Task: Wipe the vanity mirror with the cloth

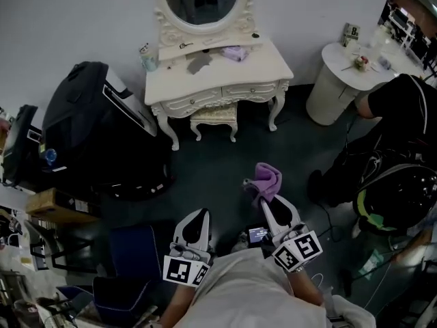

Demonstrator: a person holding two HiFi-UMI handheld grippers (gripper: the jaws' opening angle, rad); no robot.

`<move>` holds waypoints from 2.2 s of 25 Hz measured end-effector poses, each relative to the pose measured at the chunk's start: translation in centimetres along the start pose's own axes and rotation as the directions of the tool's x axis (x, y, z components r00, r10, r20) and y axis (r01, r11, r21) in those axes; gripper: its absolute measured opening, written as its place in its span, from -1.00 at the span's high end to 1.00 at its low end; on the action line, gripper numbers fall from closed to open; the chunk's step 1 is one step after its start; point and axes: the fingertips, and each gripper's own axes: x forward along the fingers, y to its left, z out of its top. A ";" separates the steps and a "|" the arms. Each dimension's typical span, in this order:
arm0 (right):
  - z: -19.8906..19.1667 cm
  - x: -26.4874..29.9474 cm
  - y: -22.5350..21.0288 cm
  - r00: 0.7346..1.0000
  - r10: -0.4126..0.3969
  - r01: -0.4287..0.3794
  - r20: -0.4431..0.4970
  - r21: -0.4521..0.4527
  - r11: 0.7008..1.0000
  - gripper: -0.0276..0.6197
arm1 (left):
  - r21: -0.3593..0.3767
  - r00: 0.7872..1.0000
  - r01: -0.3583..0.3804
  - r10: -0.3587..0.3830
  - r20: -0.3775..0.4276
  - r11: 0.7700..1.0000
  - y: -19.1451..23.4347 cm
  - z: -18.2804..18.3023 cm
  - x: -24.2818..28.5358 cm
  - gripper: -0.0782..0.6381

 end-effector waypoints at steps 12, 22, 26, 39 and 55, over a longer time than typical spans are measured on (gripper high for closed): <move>2.5 -0.9 -6.6 0.997 -0.070 0.069 0.021 0.066 0.995 0.65 | -0.026 0.997 0.059 -0.060 -0.039 0.998 -4.2 -0.9 8.1 0.79; 1.5 2.2 -9.2 0.990 -0.142 0.141 0.013 0.070 0.988 0.64 | -0.018 0.986 0.148 -0.149 -0.069 0.989 -2.8 -2.4 12.6 0.79; 2.2 5.3 -10.0 0.986 -0.166 0.166 0.007 0.064 0.984 0.64 | -0.052 0.986 0.156 -0.158 -0.046 0.986 -0.1 -1.9 15.8 0.79; 3.9 21.0 -11.2 0.986 -0.163 0.163 -0.026 0.005 0.987 0.64 | -0.039 0.980 0.198 -0.197 0.019 0.979 12.9 1.1 26.0 0.79; 2.8 29.9 -14.2 0.988 -0.135 0.138 -0.072 0.037 0.990 0.64 | -0.054 0.987 0.152 -0.154 -0.040 0.987 19.0 -0.2 31.2 0.79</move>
